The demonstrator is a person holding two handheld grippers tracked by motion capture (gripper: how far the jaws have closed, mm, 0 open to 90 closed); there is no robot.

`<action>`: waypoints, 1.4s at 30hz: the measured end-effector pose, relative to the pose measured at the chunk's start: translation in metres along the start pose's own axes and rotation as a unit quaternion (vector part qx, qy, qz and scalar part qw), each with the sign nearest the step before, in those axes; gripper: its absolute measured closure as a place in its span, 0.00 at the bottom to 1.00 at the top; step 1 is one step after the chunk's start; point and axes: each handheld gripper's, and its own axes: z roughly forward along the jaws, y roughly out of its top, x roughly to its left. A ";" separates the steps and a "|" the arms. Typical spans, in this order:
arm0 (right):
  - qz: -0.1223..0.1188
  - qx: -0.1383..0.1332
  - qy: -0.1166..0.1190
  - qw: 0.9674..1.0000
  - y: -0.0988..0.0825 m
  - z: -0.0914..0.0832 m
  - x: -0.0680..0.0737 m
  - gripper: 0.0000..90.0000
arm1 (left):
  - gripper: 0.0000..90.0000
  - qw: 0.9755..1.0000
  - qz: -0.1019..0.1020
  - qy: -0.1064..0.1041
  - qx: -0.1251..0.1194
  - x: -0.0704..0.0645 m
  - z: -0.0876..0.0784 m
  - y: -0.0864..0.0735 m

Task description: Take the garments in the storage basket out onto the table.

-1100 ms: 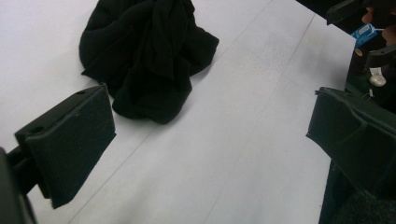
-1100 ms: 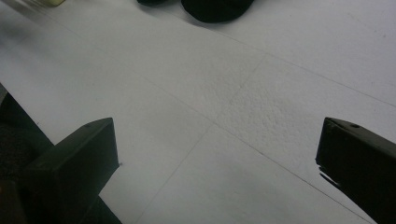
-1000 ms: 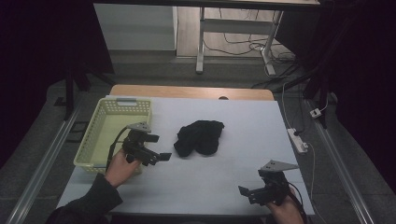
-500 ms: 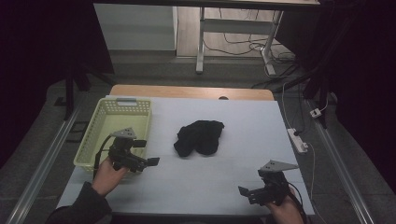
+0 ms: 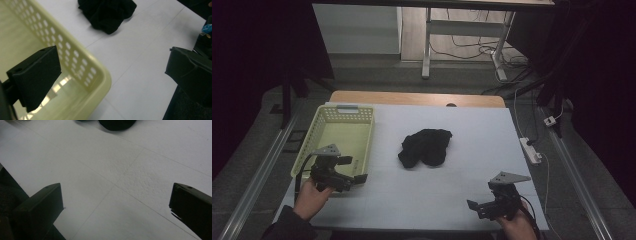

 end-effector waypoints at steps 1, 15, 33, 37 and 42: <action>0.000 0.001 -0.001 1.000 0.000 0.000 0.000 0.00 | 0.00 1.000 -0.001 0.005 0.000 0.000 -0.002 -0.002; -0.001 0.002 -0.003 1.000 0.000 0.001 0.001 0.00 | 0.00 0.999 -0.029 0.027 -0.007 0.007 -0.027 -0.031; -0.001 0.003 -0.005 1.000 0.000 0.001 0.001 0.00 | 0.00 0.996 -0.054 0.061 -0.025 0.010 -0.062 -0.065; -0.001 0.003 -0.005 1.000 0.000 0.001 0.001 0.00 | 0.00 0.995 -0.063 0.067 -0.027 0.011 -0.068 -0.071; -0.001 0.003 -0.005 1.000 0.000 0.001 0.001 0.00 | 0.00 0.994 -0.071 0.073 -0.037 0.012 -0.075 -0.076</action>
